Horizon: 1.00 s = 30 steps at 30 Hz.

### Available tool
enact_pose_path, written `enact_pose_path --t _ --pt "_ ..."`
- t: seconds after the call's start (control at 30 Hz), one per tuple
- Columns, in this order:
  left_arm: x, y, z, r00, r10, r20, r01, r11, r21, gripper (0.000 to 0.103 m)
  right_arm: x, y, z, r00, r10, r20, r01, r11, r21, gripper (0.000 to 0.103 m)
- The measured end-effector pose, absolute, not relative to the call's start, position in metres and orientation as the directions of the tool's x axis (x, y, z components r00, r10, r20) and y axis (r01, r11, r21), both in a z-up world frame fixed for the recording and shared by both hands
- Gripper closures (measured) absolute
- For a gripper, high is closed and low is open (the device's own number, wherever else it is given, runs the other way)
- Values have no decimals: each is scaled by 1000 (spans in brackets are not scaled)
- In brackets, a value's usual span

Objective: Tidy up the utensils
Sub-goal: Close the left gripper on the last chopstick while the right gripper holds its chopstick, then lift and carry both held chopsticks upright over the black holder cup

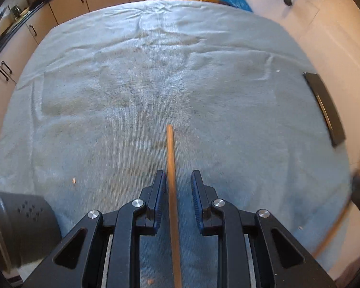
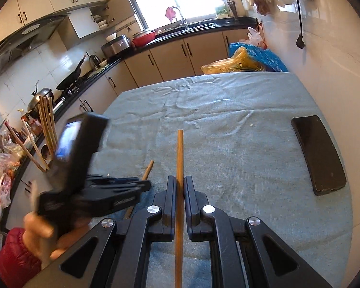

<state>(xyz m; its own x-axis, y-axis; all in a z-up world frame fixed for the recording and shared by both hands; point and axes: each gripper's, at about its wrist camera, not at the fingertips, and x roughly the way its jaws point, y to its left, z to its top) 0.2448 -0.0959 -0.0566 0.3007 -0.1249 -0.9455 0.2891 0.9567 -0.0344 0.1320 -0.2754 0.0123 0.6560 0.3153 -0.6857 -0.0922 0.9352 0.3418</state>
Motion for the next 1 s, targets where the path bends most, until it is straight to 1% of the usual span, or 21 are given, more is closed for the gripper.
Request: enact_pose_path --t 0.07,0.13,0.2,0.33,0.4,0.6,0.73,0.83,1.0 --pt "250 -100 -58 308 -100 -946 286 958 -8 82 131 -278 14 656 325 -681 -96 931 352 96" --pt "253 -103 -58 316 -101 -943 297 955 -3 85 130 -278 14 660 329 -676 -97 929 357 96" --pt "252 -104 -58 343 -81 -936 303 953 28 97 130 -278 14 661 331 -673 -96 927 362 96" --pt "244 -98 -55 375 -126 -919 300 954 -8 98 129 -277 14 670 331 -664 -91 925 370 96" --pt "233 -91 -44 410 -149 -900 295 955 -24 98 128 -275 16 679 327 -657 -87 925 371 96" --pt "184 -62 24 574 -234 -785 285 956 -76 98 109 -263 37 746 311 -589 -115 931 345 96" --pt "149 -41 65 658 -277 -700 299 950 -96 98 85 -248 56 799 310 -516 -159 935 316 96" --pt "127 -32 84 696 -298 -653 312 945 -99 98 71 -238 64 817 305 -488 -180 941 287 96" --pt "102 -22 99 731 -305 -611 312 945 -97 98 56 -225 69 832 298 -468 -193 946 261 96"
